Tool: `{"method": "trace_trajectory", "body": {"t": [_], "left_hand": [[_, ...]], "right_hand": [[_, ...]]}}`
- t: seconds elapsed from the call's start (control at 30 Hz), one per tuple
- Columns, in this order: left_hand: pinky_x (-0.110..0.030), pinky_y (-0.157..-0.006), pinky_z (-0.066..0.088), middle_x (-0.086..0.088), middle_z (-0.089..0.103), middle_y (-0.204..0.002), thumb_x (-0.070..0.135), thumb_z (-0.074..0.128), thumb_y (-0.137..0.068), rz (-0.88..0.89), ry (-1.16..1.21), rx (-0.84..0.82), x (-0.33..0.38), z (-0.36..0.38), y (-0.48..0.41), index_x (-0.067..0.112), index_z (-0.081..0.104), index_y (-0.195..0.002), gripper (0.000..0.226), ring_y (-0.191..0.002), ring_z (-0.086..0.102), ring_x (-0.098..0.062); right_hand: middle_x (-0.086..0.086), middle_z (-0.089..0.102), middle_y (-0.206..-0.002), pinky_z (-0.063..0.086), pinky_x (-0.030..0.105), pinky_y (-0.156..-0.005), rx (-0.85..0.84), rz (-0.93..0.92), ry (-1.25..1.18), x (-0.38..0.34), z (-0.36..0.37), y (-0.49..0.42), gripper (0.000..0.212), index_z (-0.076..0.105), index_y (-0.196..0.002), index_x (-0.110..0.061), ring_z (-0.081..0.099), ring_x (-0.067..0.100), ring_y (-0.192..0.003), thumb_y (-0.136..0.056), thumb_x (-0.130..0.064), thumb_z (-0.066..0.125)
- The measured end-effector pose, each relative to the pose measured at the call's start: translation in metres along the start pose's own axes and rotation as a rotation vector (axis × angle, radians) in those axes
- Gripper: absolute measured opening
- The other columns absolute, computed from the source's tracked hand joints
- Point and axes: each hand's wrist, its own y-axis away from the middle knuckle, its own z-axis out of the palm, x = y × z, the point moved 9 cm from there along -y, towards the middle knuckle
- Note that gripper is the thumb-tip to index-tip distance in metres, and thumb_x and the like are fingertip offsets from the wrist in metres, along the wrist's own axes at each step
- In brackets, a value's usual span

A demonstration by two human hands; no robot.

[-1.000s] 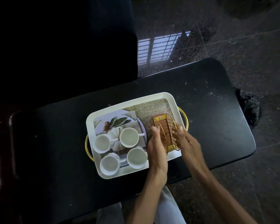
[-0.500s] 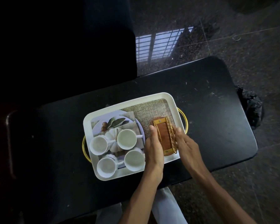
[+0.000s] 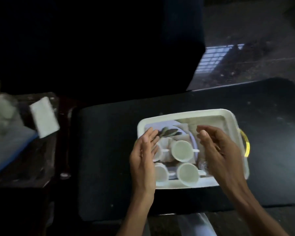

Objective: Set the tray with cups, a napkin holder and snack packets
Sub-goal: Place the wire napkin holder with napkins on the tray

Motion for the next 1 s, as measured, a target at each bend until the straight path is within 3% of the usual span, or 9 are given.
{"method": "trace_trajectory", "body": {"t": [0.1,0.27,0.37,0.43,0.57,0.67,0.8,1.0], "left_hand": [[-0.03,-0.101,0.055,0.014,0.072,-0.126,0.04,0.047,-0.102,0.102,-0.117,0.105,0.021,-0.077,-0.015,0.031,0.066,-0.126,0.032,-0.118,0.067,-0.004],[-0.028,-0.105,0.052,0.016,0.069,-0.13,0.043,0.051,-0.097,0.124,-0.163,0.275,0.03,-0.19,-0.038,0.027,0.067,-0.13,0.04,-0.121,0.063,0.003],[-0.022,-0.102,0.052,0.014,0.068,-0.131,0.033,0.052,-0.102,0.099,-0.184,0.313,0.025,-0.243,-0.051,0.03,0.067,-0.128,0.03,-0.12,0.063,0.003],[-0.01,-0.097,0.048,0.011,0.066,-0.133,0.025,0.052,-0.104,0.095,-0.243,0.314,0.02,-0.269,-0.058,0.028,0.066,-0.13,0.029,-0.121,0.06,0.005],[0.002,-0.09,0.04,0.014,0.063,-0.136,0.027,0.052,-0.104,0.091,-0.31,0.27,0.01,-0.3,-0.072,0.029,0.063,-0.134,0.032,-0.119,0.052,0.022],[0.001,-0.091,0.041,0.016,0.062,-0.136,0.026,0.053,-0.104,0.07,-0.28,0.243,0.002,-0.317,-0.079,0.034,0.063,-0.132,0.031,-0.12,0.053,0.019],[-0.003,-0.095,0.043,0.018,0.064,-0.135,0.027,0.054,-0.103,0.056,-0.241,0.208,-0.005,-0.331,-0.085,0.038,0.064,-0.128,0.029,-0.123,0.056,0.011],[-0.007,-0.095,0.046,0.017,0.066,-0.133,0.027,0.055,-0.101,0.027,-0.2,0.188,-0.015,-0.345,-0.086,0.034,0.066,-0.127,0.029,-0.123,0.059,0.007]], "right_hand": [[-0.012,0.076,-0.096,0.055,0.021,-0.082,-0.173,0.044,-0.071,-0.028,0.073,0.002,0.017,0.07,-0.108,-0.027,0.07,0.0,-0.091,-0.098,-0.032,0.057],[-0.003,0.076,-0.098,0.056,0.042,-0.092,-0.402,0.097,-0.166,-0.068,0.207,0.007,0.014,0.07,-0.107,-0.024,0.072,0.011,-0.093,-0.097,-0.026,0.06],[-0.004,0.074,-0.096,0.056,0.042,-0.093,-0.505,0.077,-0.12,-0.093,0.293,0.014,0.014,0.069,-0.107,-0.027,0.071,0.01,-0.093,-0.096,-0.03,0.061],[-0.006,0.073,-0.096,0.056,0.039,-0.094,-0.552,0.082,-0.074,-0.103,0.348,0.017,0.018,0.069,-0.11,-0.026,0.07,0.007,-0.093,-0.096,-0.032,0.061],[-0.003,0.071,-0.107,0.053,0.038,-0.098,-0.543,0.165,-0.017,-0.106,0.426,0.011,0.03,0.067,-0.118,-0.018,0.067,0.014,-0.102,-0.092,-0.032,0.066],[-0.002,0.067,-0.118,0.051,0.03,-0.097,-0.507,0.223,0.043,-0.096,0.461,0.006,0.041,0.062,-0.127,-0.014,0.062,0.013,-0.106,-0.091,-0.033,0.068],[-0.006,0.06,-0.106,0.038,0.011,-0.071,-0.466,0.252,0.123,-0.083,0.487,0.001,0.049,0.059,-0.13,-0.013,0.056,0.005,-0.089,-0.089,-0.037,0.07],[0.0,0.066,-0.105,0.047,0.022,-0.078,-0.409,0.279,0.156,-0.069,0.508,-0.004,0.035,0.066,-0.114,-0.014,0.061,0.011,-0.09,-0.086,-0.034,0.073]]}}
